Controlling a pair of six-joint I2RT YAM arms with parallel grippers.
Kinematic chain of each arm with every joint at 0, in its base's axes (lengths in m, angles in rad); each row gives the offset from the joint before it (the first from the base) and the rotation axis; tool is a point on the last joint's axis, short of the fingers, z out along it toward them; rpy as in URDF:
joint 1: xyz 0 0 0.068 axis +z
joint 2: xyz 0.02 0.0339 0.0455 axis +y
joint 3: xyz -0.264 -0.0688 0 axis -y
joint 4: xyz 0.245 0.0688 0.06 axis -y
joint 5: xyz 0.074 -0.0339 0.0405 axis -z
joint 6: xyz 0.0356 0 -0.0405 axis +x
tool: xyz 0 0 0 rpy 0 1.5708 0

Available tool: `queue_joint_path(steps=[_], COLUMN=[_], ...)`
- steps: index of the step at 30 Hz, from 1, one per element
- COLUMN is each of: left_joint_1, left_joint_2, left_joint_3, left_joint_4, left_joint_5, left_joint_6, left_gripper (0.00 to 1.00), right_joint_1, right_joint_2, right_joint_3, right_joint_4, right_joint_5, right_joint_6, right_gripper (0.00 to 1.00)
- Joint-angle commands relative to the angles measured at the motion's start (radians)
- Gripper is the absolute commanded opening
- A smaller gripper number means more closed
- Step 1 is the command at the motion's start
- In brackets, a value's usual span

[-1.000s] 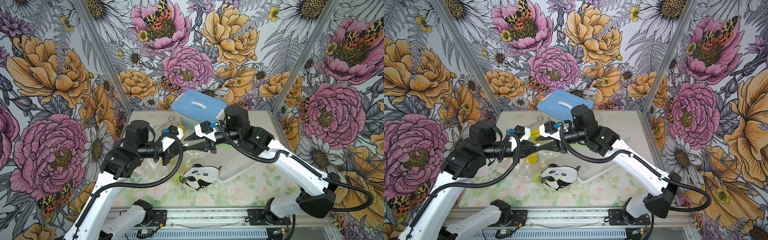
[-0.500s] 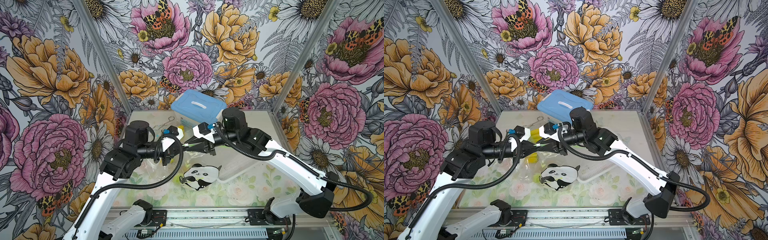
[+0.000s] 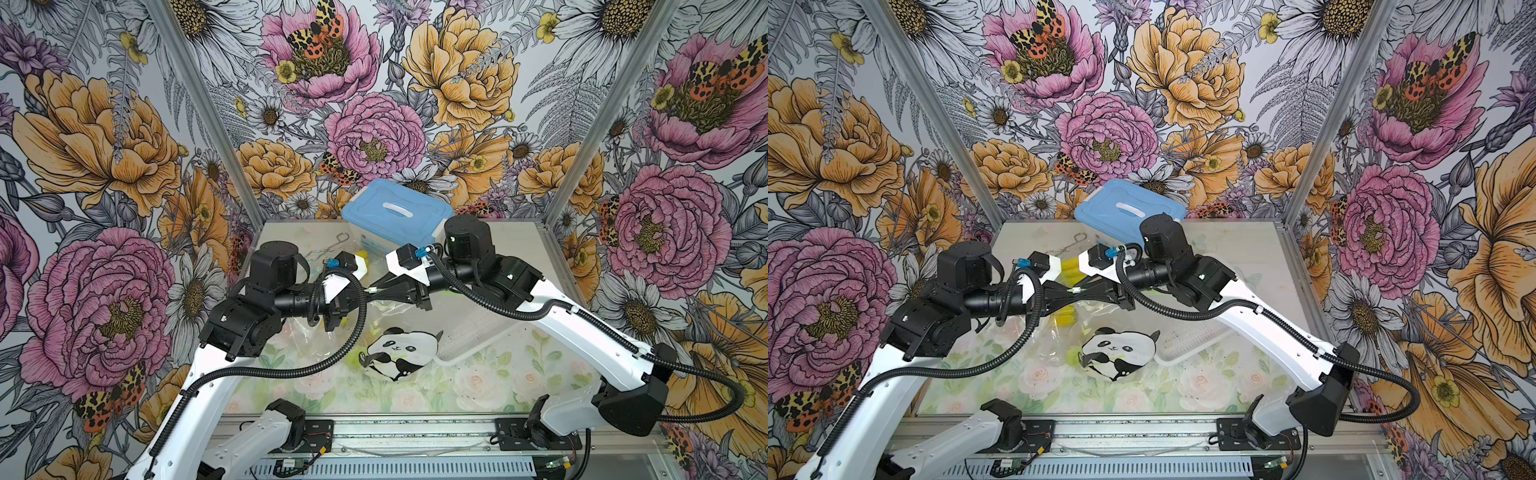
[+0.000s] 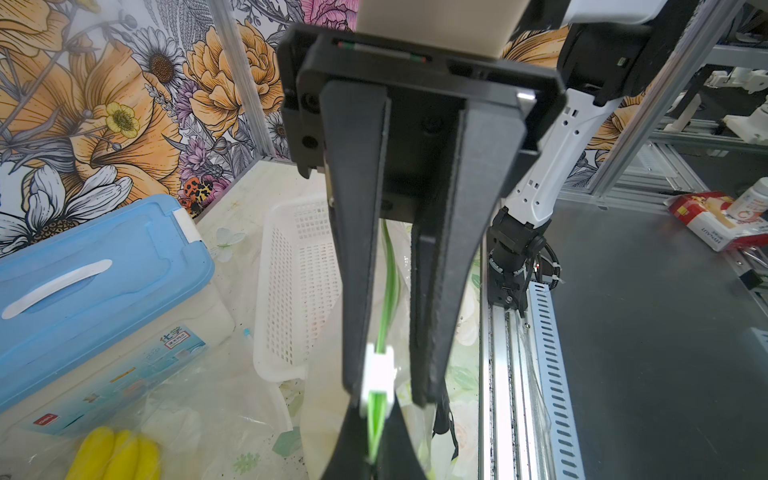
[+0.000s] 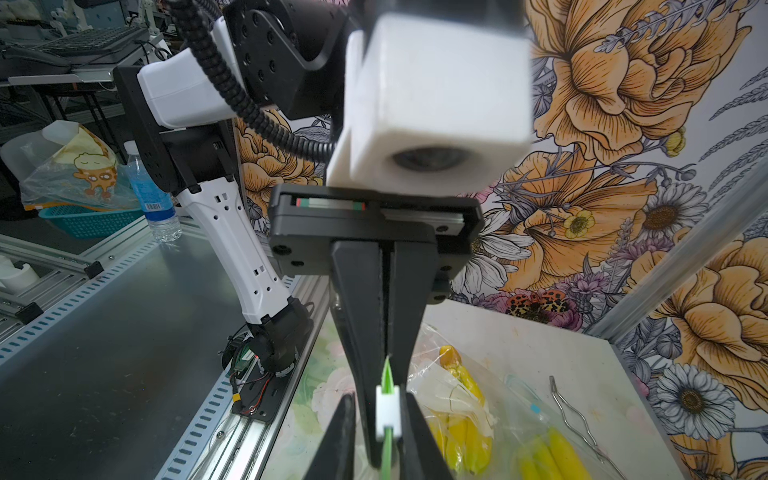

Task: Open the zip-top bag and take out the banana
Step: Unzip the zipper on the zipper food storage bag.

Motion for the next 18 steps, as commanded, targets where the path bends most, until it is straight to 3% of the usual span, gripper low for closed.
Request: queue_joint_path(steps=[1,18], left_joint_1=[-0.009,0.015], left_joint_2=[0.002,-0.01], left_joint_3=[0.024,0.011], left_joint_4=[0.005,0.004], left_joint_5=[-0.017,-0.007], left_joint_6=[0.014,0.019], left_gripper=[0.0,0.0], right_joint_1=[0.008,0.006], right_joint_2=[0.007,-0.023], right_joint_3=[0.035,0.003], right_joint_4=[0.01,0.014], right_joint_5=[-0.009,0.033], right_joint_6=[0.009,0.007], right_gripper=[0.19,0.0])
